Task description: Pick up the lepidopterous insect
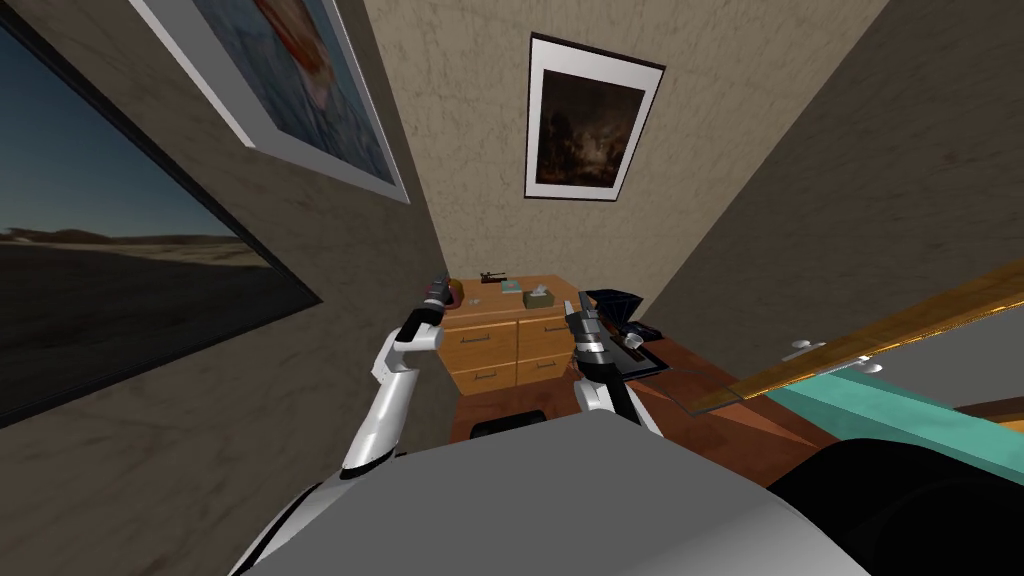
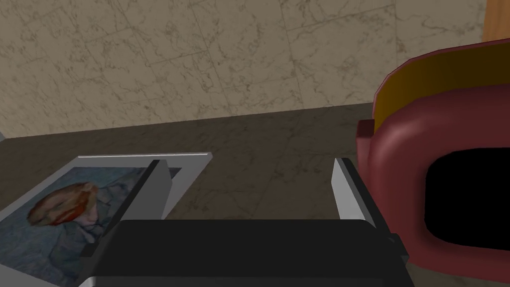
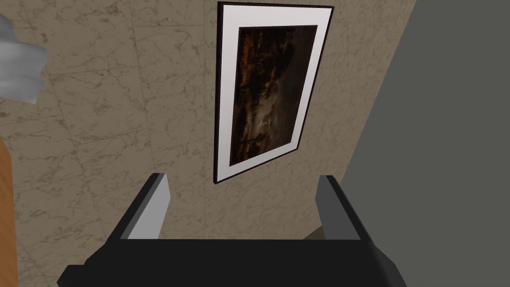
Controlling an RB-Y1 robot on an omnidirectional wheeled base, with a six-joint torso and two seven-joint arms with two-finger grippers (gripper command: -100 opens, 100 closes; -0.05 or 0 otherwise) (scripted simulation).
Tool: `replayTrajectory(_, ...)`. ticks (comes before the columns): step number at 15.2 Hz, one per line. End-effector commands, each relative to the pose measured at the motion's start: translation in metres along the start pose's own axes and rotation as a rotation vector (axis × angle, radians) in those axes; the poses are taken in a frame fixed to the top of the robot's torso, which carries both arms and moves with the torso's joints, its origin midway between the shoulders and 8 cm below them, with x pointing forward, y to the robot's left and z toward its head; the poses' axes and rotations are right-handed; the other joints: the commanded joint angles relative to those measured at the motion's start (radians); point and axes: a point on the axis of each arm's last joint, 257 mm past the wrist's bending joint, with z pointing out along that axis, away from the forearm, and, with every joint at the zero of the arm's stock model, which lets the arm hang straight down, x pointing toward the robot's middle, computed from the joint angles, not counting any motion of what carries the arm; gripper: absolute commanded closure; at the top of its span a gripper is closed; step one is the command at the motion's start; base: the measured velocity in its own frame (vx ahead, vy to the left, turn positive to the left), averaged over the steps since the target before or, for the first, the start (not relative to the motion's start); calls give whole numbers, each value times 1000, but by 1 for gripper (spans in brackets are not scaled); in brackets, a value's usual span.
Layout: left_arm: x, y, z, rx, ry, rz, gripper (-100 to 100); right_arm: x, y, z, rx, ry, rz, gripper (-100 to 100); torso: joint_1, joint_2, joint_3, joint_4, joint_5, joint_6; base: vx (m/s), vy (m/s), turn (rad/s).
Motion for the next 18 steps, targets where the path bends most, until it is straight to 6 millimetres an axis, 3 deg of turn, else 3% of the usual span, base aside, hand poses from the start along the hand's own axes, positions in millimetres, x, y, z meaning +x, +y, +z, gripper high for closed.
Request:
replayTrajectory(1, 5, 2, 10, -27, 9, 4, -100, 0, 0, 0, 0, 0, 0, 0, 0, 0, 0, 0, 0, 0, -28, -23, 8)
replayTrajectory(2, 9, 13, 18, -62, 18, 19, -100, 0, 0, 0, 0, 0, 0, 0, 0, 0, 0, 0, 0, 0, -30, -25, 21)
replayTrajectory(3, 11, 6, 25, -60, 22, 17, -100, 0, 0, 0, 0, 0, 0, 0, 0, -1, 0, 0, 0, 0, -31, -29, 21)
replayTrajectory(5, 12, 9, 25, -77, 24, 17, -100, 0, 0, 0, 0, 0, 0, 0, 0, -1, -1, 0, 0, 0, -16, -19, 4)
replayTrajectory(6, 17, 19, 36, -117, 37, 30, -100, 0, 0, 0, 0, 0, 0, 0, 1, -1, -1, 0, 0, 0, -15, -24, 22)
replayTrajectory(10, 25, 23, 53, -174, 57, 41, -100, 0, 0, 0, 0, 0, 0, 0, 0, -2, -1, 0, 0, 0, -19, -28, 23)
replayTrajectory(18, 41, 43, 75, -306, 100, 62, -100, 0, 0, 0, 0, 0, 0, 0, 0, -3, -2, -1, 0, 0, -1, -25, 16)
